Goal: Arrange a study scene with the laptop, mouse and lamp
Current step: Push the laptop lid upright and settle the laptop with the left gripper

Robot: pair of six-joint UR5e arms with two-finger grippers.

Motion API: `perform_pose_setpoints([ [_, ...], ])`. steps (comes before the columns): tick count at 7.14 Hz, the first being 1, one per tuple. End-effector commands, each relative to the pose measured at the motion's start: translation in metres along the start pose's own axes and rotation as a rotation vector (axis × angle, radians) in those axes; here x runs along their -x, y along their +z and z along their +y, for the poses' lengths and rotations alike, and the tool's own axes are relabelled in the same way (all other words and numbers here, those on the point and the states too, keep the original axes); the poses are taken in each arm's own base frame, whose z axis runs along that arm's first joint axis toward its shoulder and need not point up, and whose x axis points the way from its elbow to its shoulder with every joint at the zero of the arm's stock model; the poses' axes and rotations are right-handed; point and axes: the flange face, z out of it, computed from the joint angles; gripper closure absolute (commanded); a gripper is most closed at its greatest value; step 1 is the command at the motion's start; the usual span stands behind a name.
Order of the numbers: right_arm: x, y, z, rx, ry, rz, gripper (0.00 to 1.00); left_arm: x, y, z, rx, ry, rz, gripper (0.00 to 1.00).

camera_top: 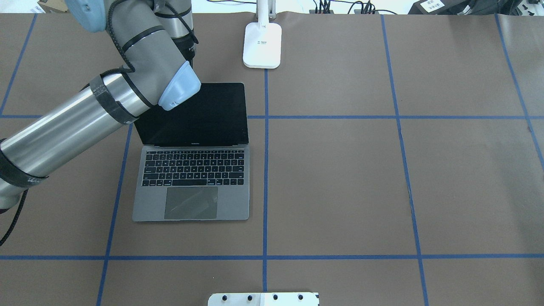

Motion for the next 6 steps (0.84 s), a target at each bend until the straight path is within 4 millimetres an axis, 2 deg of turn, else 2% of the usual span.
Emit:
perform_pose_setpoints([
  [1,0.000,0.000,0.000,0.001,0.001,0.000,0.00,0.002,0.000,-0.001,-0.002,-0.003,0.002,0.00],
  [3,0.000,0.000,0.000,-0.001,-0.001,-0.002,0.00,0.000,0.001,-0.011,-0.044,-0.011,0.032,0.00],
  [4,0.002,-0.001,-0.001,-0.005,-0.008,-0.003,0.00,0.012,-0.002,-0.025,-0.073,0.005,0.081,0.00],
  [5,0.002,-0.001,-0.001,-0.008,0.001,-0.006,0.00,0.022,-0.028,-0.050,-0.048,0.019,0.138,0.00],
  [6,0.002,-0.001,-0.002,-0.009,-0.006,0.000,0.00,0.033,-0.038,-0.064,-0.037,0.046,0.165,0.00],
])
